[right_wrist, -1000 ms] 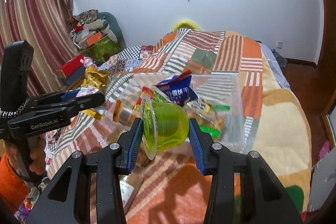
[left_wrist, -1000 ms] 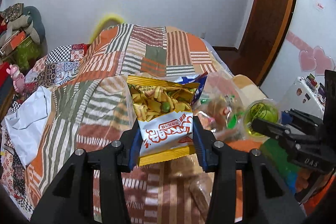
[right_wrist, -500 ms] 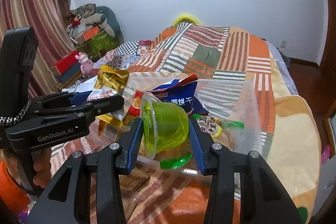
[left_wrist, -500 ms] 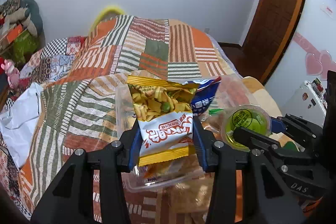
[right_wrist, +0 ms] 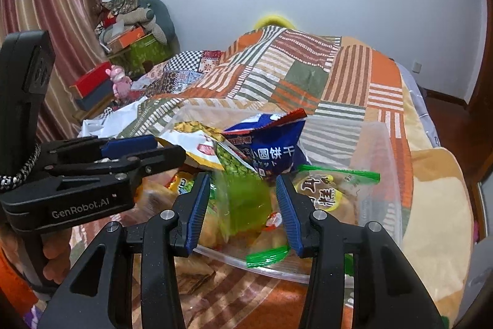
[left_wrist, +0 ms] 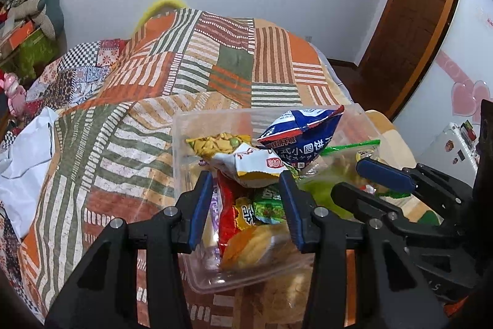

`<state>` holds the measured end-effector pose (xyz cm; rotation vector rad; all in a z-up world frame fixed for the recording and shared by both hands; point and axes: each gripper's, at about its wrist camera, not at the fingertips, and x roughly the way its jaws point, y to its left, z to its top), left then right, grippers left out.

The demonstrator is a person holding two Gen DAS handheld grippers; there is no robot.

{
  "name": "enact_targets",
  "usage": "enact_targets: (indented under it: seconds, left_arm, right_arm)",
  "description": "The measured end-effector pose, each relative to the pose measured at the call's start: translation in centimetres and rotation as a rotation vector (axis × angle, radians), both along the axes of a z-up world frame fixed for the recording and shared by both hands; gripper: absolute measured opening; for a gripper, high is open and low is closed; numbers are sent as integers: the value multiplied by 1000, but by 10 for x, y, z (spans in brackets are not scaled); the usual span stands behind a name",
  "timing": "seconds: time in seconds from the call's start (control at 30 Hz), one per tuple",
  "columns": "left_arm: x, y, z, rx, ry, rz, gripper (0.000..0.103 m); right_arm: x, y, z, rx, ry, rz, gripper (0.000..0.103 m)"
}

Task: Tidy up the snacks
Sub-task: 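Drop yellow chip bag into the box with left gripper while right drops jelly cup in, then grasp square cracker pack with left gripper while right grasps cracker roll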

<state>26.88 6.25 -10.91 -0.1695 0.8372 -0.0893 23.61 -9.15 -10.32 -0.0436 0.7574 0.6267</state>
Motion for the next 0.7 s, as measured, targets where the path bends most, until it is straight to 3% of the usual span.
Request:
enact_targets:
  seconds: [0.23,0.43,0.7]
  left_arm:
    - [-21,-1,14,9,-20,-6,46]
    - [-48,2,30,21,-53,6,55]
    - [-93,8,34,62,-62,34,74]
  right_arm:
    - [-14,-2,15,11,-15,8,42]
    - [-32,-5,23,10,-18,26,46]
    - [-61,-8,13,-6,15,25,67]
